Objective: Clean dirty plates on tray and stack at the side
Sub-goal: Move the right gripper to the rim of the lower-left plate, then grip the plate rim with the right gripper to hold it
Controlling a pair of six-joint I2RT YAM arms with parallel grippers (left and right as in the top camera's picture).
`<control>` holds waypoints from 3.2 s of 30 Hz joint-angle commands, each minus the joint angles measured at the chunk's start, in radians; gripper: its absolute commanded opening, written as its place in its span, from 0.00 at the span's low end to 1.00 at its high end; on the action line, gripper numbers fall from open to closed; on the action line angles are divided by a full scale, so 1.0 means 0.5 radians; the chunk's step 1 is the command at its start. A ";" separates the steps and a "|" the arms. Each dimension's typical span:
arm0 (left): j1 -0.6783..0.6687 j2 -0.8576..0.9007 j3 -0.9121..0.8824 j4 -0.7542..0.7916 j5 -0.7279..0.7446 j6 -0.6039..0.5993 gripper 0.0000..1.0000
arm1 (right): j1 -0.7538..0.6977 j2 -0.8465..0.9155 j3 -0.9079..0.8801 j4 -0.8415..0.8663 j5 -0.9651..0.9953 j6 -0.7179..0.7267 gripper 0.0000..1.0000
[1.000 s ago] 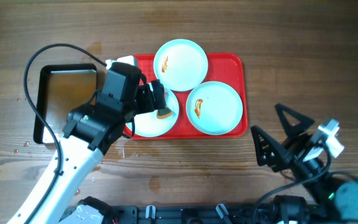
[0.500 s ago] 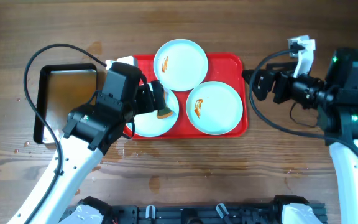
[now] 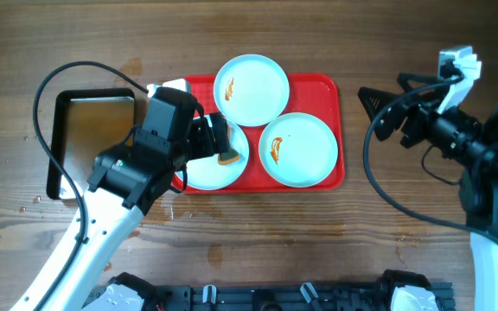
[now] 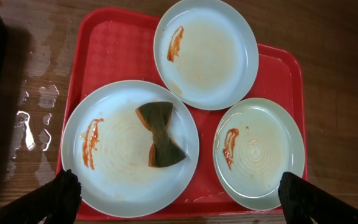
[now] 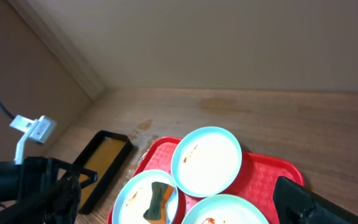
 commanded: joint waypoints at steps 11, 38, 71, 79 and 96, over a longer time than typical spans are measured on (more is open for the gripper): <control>0.010 0.057 0.021 0.029 -0.025 -0.135 1.00 | -0.003 0.469 0.055 0.180 -0.565 0.308 0.92; 0.075 1.241 0.016 0.456 0.214 -0.440 0.38 | 0.581 0.735 0.208 -0.552 0.572 0.502 1.00; 0.272 0.765 0.012 0.037 0.058 -0.380 0.04 | 1.400 1.726 0.208 0.222 0.964 0.270 0.39; 0.272 0.765 0.012 0.018 0.058 -0.380 0.04 | 1.400 1.868 0.208 0.265 1.021 0.275 0.37; 0.269 0.765 0.012 0.019 0.082 -0.381 0.04 | 1.400 1.954 0.208 0.299 0.968 0.516 0.44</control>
